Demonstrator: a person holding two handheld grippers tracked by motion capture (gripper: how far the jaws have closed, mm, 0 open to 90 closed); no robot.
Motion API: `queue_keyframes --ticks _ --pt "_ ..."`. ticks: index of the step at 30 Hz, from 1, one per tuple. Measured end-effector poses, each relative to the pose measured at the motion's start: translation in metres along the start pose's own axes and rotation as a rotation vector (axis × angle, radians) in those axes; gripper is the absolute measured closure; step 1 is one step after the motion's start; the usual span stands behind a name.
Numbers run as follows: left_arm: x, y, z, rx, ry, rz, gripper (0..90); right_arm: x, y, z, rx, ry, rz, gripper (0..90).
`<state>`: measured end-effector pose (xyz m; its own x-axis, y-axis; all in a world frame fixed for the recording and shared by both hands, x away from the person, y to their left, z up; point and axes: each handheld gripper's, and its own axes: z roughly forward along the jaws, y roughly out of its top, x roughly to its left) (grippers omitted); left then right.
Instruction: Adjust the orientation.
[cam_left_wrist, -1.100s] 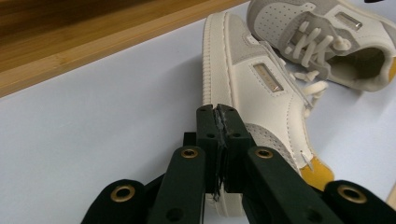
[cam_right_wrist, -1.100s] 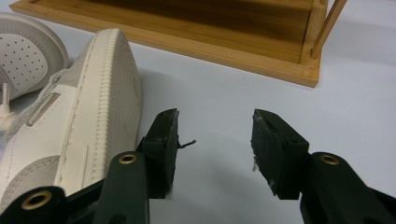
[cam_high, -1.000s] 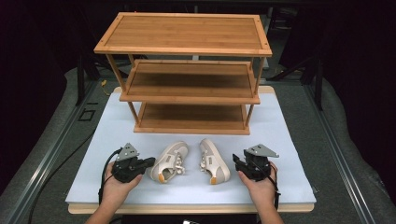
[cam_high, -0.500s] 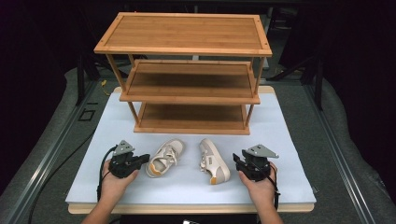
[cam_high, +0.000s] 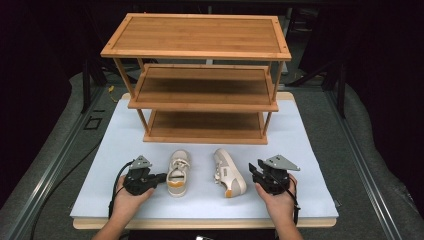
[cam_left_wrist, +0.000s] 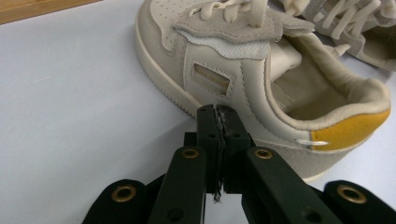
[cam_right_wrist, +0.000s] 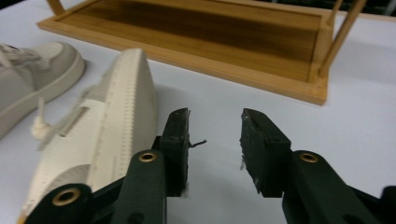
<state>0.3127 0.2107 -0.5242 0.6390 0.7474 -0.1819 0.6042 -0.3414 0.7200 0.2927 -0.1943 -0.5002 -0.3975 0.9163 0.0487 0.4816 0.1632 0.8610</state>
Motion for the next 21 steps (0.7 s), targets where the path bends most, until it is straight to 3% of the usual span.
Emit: queue_keyframes --ticks 1,5,8,12,14,16,21 --pt "0.000 0.000 0.000 0.000 0.000 0.000 87.3 0.000 0.000 0.000 0.000 0.000 0.000 63.1" --pt "0.003 0.000 -0.001 -0.012 0.014 -0.009 83.4 0.009 0.003 -0.003 -0.010 0.043 -0.048 82.3" --pt "0.004 0.001 -0.003 -0.029 0.024 -0.014 82.5 0.012 0.004 -0.003 -0.002 0.051 -0.060 88.0" --pt "0.007 0.000 -0.003 -0.028 0.032 -0.023 79.7 0.018 0.004 -0.002 0.012 0.100 -0.062 90.0" --pt "0.008 0.000 -0.004 -0.030 0.035 -0.030 78.9 0.023 0.005 -0.001 0.026 0.095 -0.081 90.0" --pt "0.009 0.000 -0.004 -0.034 0.039 -0.034 78.3 0.027 0.005 0.000 0.021 0.138 -0.095 90.0" --pt "0.012 0.000 -0.006 -0.047 0.045 -0.049 77.8 0.035 0.004 0.002 0.039 0.144 -0.127 90.0"
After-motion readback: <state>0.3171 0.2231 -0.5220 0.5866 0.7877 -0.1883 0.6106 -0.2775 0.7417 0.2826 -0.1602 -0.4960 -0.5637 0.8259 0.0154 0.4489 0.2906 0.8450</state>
